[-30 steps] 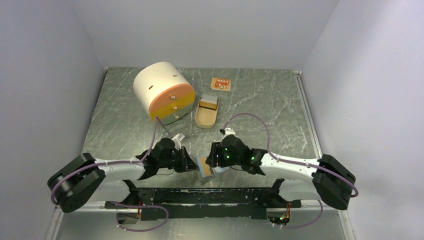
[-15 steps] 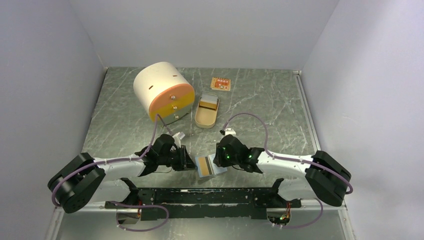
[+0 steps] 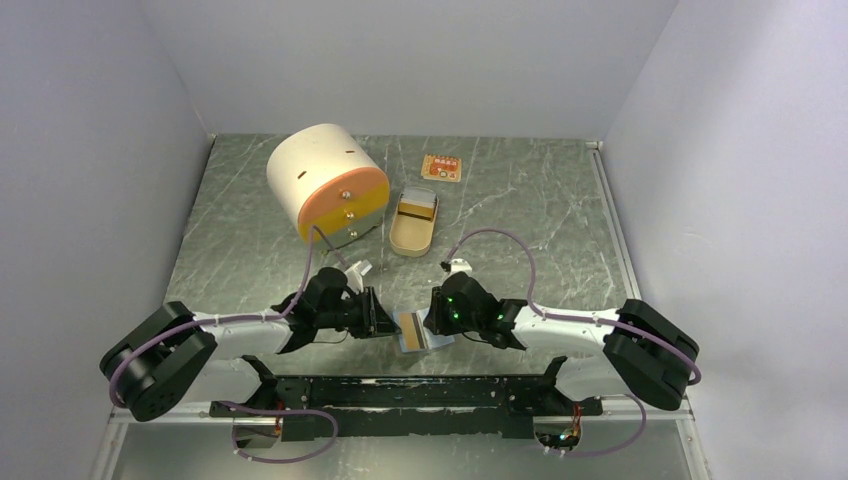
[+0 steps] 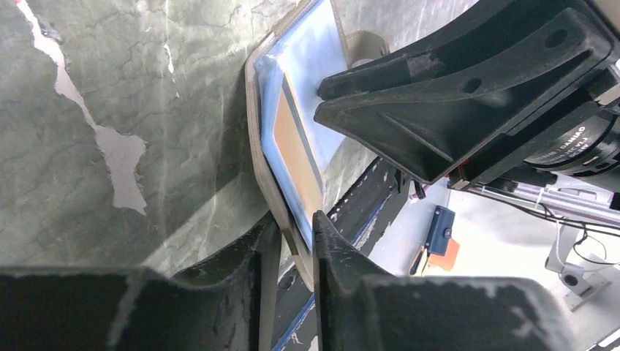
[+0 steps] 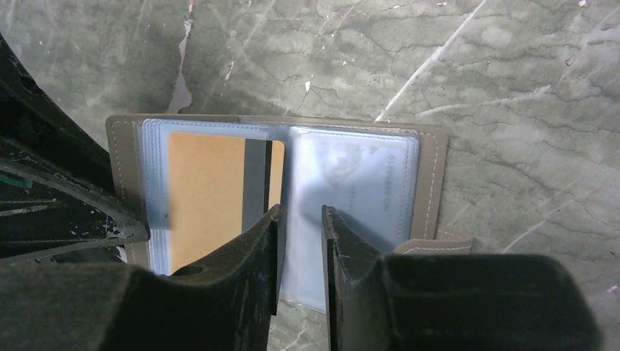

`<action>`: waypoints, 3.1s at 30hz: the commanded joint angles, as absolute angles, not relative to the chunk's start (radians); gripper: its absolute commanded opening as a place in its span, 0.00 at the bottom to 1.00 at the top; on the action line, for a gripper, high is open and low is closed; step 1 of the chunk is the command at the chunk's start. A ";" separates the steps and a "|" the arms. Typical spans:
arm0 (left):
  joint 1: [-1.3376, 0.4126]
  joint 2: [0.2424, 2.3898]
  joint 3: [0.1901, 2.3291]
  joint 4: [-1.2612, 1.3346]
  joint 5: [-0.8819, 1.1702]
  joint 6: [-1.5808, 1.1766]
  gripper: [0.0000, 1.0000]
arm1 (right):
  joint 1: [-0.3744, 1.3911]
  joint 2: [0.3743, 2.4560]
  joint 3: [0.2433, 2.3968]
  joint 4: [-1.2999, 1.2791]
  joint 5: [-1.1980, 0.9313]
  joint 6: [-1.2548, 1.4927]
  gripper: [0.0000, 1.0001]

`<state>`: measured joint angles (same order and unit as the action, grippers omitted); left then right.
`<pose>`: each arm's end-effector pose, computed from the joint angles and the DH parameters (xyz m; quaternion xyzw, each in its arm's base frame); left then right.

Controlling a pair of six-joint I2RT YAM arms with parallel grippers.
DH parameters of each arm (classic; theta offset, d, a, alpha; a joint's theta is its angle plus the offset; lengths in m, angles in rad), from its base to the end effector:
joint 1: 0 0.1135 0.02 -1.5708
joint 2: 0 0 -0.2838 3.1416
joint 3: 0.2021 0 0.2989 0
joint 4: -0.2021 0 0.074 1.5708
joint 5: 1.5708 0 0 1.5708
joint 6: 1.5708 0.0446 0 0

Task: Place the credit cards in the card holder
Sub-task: Turn over the card slot in the card holder.

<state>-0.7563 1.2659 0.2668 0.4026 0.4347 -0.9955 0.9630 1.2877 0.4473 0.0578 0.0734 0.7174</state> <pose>0.1605 -0.1772 0.1061 -0.0027 0.8688 -0.4731 0.1463 0.1539 0.2155 0.1244 -0.0990 0.9175 0.2632 0.2813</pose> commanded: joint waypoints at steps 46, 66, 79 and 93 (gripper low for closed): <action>-0.749 1.284 0.427 0.131 0.416 -0.899 0.09 | 0.974 1.238 0.441 0.082 -0.049 0.776 0.32; -0.749 1.318 0.702 -0.221 0.458 -0.758 0.09 | 0.960 1.290 0.381 0.115 0.033 0.762 0.28; -0.749 1.443 0.630 -0.052 0.478 -0.818 0.09 | 0.961 1.321 0.344 0.176 0.013 0.790 0.27; -0.741 1.393 0.638 -0.155 0.470 -0.692 0.10 | 0.934 1.024 0.478 -0.124 0.178 0.666 0.48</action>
